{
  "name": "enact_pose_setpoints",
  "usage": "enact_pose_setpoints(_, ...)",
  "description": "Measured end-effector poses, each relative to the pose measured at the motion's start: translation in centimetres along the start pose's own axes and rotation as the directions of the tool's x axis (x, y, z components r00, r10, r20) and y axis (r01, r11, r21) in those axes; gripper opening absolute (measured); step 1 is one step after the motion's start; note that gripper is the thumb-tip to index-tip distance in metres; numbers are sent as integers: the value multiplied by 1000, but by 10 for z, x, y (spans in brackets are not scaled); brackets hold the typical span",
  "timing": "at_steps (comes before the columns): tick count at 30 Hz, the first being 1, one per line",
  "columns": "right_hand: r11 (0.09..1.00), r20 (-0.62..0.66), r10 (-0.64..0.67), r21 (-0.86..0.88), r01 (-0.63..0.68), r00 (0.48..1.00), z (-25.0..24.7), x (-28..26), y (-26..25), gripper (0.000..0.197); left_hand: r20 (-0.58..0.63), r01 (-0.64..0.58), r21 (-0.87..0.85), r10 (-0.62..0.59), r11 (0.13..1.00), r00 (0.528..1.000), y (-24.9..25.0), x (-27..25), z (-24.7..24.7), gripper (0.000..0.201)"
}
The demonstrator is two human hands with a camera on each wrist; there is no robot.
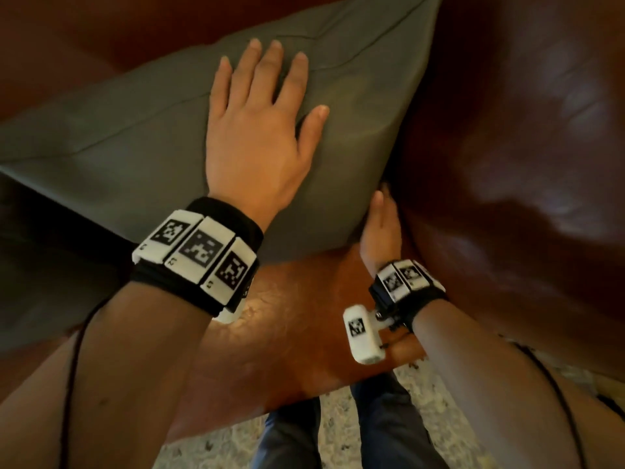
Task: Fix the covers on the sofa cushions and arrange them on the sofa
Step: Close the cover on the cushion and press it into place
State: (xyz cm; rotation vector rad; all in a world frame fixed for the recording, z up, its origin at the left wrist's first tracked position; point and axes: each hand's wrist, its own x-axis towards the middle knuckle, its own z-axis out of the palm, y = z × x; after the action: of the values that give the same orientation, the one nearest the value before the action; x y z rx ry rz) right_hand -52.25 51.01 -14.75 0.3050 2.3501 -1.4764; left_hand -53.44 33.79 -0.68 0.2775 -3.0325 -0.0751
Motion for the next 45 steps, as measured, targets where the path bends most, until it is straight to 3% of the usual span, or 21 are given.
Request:
enact_pose_setpoints(1,990,-67,-134,-62,130,989,-11,-12,-11,54,-28,58,7,-58,998,998,-9,-8,-3,60)
enact_pose_setpoints(2,941,-108,-332,-101,322,937,-23,-26,-29,51,-56,139,15,-138,990,989,-21,-17,-5,60)
enact_pose_setpoints(4,728,-66,-685,-109,677,726,-35,-44,-83,47,-100,299,0,-298,954,949,-39,-33,-12,61)
enact_pose_setpoints(6,527,105,-832,-154,836,544,-25,-40,-129,44,-110,322,-28,-323,946,940,-40,-38,-16,59)
enact_pose_setpoints(7,469,212,-836,-203,860,506,-14,-33,-145,45,-104,285,-36,-287,958,952,-35,-35,-15,58)
enact_pose_setpoints(9,392,392,-767,-340,855,508,4,-16,-158,48,-61,202,-30,-203,979,977,-25,-30,-11,55)
enact_pose_setpoints(12,271,503,-662,-530,803,555,2,2,-148,54,11,209,-3,-209,978,978,-44,-38,-4,59)
enact_pose_setpoints(15,273,481,-628,-601,751,612,-21,16,-135,58,0,298,21,-298,954,955,-82,-65,-2,66)
enact_pose_setpoints(18,328,365,-652,-654,682,664,-48,24,-127,59,-38,358,59,-356,932,934,-102,-85,-14,72)
enact_pose_setpoints(20,355,308,-721,-604,713,620,-44,7,-130,57,-77,324,51,-320,944,944,-85,-87,-20,71)
enact_pose_setpoints(22,333,311,-812,-449,829,494,-13,-24,-133,52,-140,175,30,-170,984,975,-48,-83,-11,65)
enact_pose_setpoints(24,338,330,-837,-315,887,436,20,-52,-126,49,-160,63,23,-59,998,985,-17,-84,7,60)
enact_pose_setpoints(27,356,353,-801,-371,858,484,31,-49,-98,49,-141,57,32,-52,998,989,-34,-97,33,57)
enact_pose_setpoints(30,281,411,-781,-441,853,470,10,-30,-74,48,-145,42,72,-31,997,989,-72,-120,41,58)
enact_pose_setpoints(35,342,333,-770,-503,793,544,-33,-16,-58,48,-173,263,51,-251,963,952,-111,-151,33,62)
enact_pose_setpoints(37,334,326,-801,-454,826,502,-25,-29,-63,49,-219,201,36,-189,979,957,-92,-149,30,62)
enact_pose_setpoints(40,286,402,-825,-309,907,397,9,-58,-72,50,-240,-35,14,38,999,970,-43,-133,38,59)
enact_pose_setpoints(42,289,428,-811,-302,909,400,21,-64,-73,52,-207,-85,18,87,996,975,-36,-128,47,59)
enact_pose_setpoints(45,290,446,-773,-385,876,451,9,-51,-65,55,-157,-19,114,37,993,987,-70,-142,55,59)
